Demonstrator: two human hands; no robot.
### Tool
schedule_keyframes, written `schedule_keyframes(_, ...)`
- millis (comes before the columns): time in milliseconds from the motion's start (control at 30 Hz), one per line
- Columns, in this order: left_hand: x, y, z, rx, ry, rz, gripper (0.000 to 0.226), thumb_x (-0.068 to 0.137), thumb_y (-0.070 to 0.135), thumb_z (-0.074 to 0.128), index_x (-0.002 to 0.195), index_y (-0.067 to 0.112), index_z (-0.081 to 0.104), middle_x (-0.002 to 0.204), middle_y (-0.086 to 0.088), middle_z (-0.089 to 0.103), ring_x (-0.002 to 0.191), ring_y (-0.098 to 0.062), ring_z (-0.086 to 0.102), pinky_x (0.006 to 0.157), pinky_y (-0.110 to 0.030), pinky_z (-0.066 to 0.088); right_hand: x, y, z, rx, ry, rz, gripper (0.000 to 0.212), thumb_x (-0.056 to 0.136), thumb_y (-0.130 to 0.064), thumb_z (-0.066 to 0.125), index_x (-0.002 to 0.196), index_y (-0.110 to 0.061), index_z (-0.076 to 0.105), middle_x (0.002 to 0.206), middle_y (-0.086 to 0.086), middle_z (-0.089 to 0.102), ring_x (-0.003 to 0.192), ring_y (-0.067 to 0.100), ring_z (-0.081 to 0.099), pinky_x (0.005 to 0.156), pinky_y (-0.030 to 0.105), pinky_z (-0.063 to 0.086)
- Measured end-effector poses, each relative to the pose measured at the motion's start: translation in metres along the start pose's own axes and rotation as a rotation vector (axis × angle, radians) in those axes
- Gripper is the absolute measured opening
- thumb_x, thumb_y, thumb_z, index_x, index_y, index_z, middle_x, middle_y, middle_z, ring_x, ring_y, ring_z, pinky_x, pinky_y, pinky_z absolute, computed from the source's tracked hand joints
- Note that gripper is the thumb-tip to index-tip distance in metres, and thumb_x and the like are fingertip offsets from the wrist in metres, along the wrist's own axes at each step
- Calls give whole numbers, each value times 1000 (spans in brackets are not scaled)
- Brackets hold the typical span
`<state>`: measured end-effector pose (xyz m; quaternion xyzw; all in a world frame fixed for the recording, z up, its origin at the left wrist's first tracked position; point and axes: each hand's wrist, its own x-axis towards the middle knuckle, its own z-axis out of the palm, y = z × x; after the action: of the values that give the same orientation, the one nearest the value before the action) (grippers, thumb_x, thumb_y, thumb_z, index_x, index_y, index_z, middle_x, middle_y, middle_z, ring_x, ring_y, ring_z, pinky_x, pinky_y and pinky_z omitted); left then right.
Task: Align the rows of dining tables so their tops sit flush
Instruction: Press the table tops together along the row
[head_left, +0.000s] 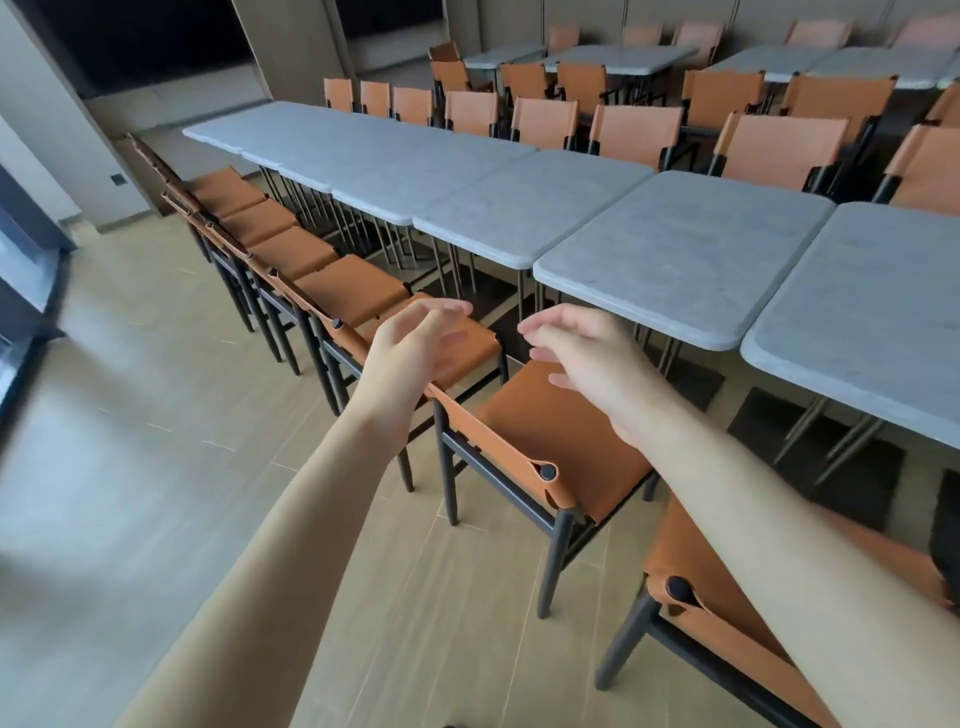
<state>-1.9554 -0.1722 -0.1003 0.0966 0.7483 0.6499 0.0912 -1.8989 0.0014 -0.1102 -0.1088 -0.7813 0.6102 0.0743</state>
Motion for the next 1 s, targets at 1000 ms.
schedule_keyframes(1000,437,-28,-189,50,-180,-30,20,99,29,55,105,23,73,115,13,72,110,-6,68,104,-37,51,406,-32,201,84,129,132,19,96,-22,58,89,-33,72,101,-18,71,105,3,66,104,41,52)
